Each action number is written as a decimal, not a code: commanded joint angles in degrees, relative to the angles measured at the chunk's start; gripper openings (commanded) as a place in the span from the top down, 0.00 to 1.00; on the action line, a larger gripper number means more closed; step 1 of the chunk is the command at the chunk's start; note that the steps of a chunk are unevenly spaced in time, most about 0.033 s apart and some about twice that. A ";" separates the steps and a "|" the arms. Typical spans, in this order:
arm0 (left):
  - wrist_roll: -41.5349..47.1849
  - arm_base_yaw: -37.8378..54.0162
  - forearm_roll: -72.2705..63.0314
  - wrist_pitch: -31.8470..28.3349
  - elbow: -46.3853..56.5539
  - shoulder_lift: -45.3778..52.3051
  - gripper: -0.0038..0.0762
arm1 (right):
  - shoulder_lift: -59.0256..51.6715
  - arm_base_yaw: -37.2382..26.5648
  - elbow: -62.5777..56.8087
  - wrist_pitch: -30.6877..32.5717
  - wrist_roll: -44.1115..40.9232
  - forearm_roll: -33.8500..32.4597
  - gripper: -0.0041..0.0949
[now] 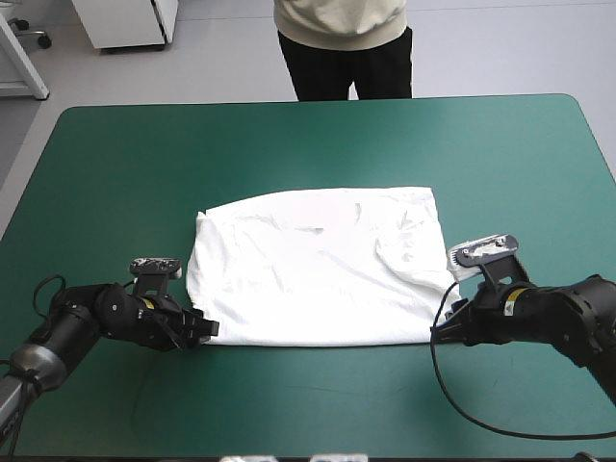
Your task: Fold the cloth
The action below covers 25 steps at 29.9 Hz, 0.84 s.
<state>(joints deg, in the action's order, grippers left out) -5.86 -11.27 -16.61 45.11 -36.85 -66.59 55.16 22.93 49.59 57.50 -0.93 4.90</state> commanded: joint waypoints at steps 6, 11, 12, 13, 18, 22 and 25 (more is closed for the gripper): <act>-2.50 -0.03 -2.03 0.71 -1.21 -4.60 0.56 | -0.92 0.00 -4.84 -5.84 -4.69 -4.90 0.54; -2.86 -0.03 -2.03 -0.68 -1.21 -4.60 0.84 | -0.92 0.00 -6.42 -6.19 -7.74 -9.19 0.54; -3.27 -0.03 -2.03 -1.23 -1.21 -4.60 0.89 | -0.92 0.00 -6.57 -6.32 -8.13 -9.64 0.54; -3.52 -0.03 -2.03 -1.80 -1.21 -4.60 0.92 | -0.92 0.00 -6.70 -6.80 -8.65 -10.08 0.54; -3.94 -0.03 -1.92 -3.44 -1.21 -4.60 0.96 | -0.81 -0.13 -8.18 -9.41 -10.39 -10.35 0.54; -3.94 -0.03 -1.97 -3.19 -1.21 -4.60 0.96 | -0.52 -3.39 -9.53 -10.20 -9.55 -8.60 0.52; -3.83 -0.03 -2.07 -2.11 -1.21 -4.60 0.96 | 0.99 -8.00 -9.53 -10.62 -4.22 -3.90 0.46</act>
<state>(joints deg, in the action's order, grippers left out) -9.59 -11.27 -17.37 43.18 -36.84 -72.19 55.45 18.65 38.71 49.70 -9.41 -2.17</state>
